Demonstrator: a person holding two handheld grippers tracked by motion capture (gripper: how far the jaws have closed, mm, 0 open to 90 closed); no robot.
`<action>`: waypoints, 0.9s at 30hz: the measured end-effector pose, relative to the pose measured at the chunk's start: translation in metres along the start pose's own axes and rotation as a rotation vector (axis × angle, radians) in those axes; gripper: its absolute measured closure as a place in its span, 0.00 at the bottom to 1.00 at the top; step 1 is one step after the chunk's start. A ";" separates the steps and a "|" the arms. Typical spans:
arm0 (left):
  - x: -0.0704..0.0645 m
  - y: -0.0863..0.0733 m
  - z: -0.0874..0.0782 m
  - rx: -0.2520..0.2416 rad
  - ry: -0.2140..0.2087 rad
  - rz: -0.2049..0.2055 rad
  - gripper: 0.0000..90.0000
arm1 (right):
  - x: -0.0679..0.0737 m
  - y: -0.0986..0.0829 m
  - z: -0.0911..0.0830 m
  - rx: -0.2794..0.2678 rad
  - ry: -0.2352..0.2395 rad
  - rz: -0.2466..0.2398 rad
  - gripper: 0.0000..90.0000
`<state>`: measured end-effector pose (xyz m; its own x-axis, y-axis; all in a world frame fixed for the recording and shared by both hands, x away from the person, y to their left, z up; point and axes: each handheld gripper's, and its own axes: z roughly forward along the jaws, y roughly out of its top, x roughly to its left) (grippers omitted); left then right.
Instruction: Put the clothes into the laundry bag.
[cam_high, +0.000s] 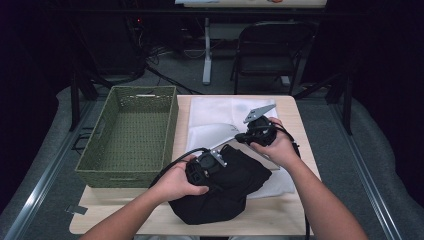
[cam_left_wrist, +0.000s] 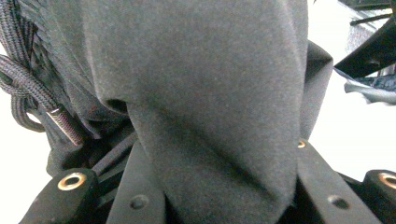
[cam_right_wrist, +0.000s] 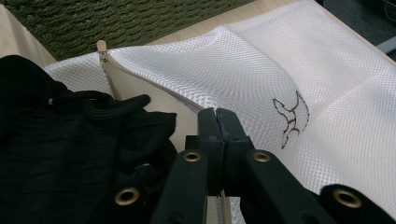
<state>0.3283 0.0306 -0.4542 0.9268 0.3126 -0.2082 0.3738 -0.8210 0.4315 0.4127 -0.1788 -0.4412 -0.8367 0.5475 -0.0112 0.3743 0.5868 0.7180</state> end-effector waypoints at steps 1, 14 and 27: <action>0.002 0.001 0.001 0.005 0.000 -0.001 0.75 | 0.000 0.000 0.000 -0.001 0.000 -0.002 1.00; 0.026 0.001 0.020 0.018 -0.015 -0.061 0.75 | 0.001 0.000 -0.003 -0.009 0.004 -0.006 1.00; 0.040 0.001 0.021 -0.004 0.005 -0.121 0.75 | 0.007 0.001 -0.003 -0.010 0.012 -0.034 1.00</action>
<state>0.3653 0.0325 -0.4809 0.8753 0.4111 -0.2548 0.4827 -0.7756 0.4068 0.4060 -0.1757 -0.4382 -0.8536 0.5203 -0.0275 0.3418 0.5990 0.7241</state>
